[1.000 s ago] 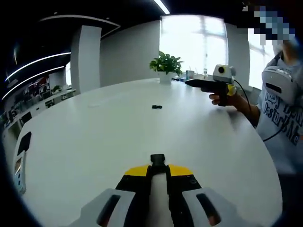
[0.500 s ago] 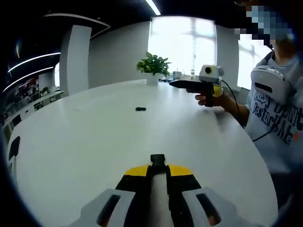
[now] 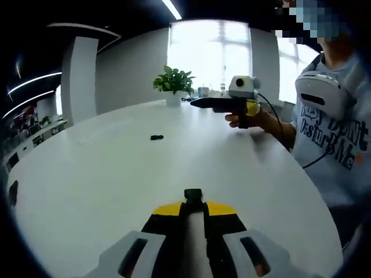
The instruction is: Snap the two parts of the plastic buckle together until the buckle closes and remains connected.
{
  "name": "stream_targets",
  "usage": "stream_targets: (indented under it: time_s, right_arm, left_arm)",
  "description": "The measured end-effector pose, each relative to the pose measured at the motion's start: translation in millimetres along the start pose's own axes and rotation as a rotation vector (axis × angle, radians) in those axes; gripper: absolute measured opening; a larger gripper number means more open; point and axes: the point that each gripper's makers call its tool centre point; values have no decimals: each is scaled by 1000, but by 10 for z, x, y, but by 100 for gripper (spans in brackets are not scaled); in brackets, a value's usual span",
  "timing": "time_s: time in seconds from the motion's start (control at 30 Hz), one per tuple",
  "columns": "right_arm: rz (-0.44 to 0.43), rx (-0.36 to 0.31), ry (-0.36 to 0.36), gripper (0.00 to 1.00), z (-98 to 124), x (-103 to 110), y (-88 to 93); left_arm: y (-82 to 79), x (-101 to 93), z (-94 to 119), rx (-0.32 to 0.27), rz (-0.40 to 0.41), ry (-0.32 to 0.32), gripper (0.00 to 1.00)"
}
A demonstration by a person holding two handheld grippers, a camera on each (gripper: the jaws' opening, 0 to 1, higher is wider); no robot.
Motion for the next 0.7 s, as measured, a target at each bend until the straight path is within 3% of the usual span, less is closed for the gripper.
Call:
stream_targets:
  time_s: [0.57,0.7]
  right_arm:
    - [0,27,1,83,-52,-5,71]
    - [32,6,28,78,-64,-52,-2]
  left_arm:
    - [-20,-140,-34,-8,-11,48,12]
    - [-22,-155,-41,-9,-15,49,12]
Point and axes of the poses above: the point that each gripper's makers call its tool centre point, and the gripper's own axes: z roughly backward along the fingers, x roughly to its left, y roughly out of its underside, and after that the axes turned 4 degrees about -z, right-handed
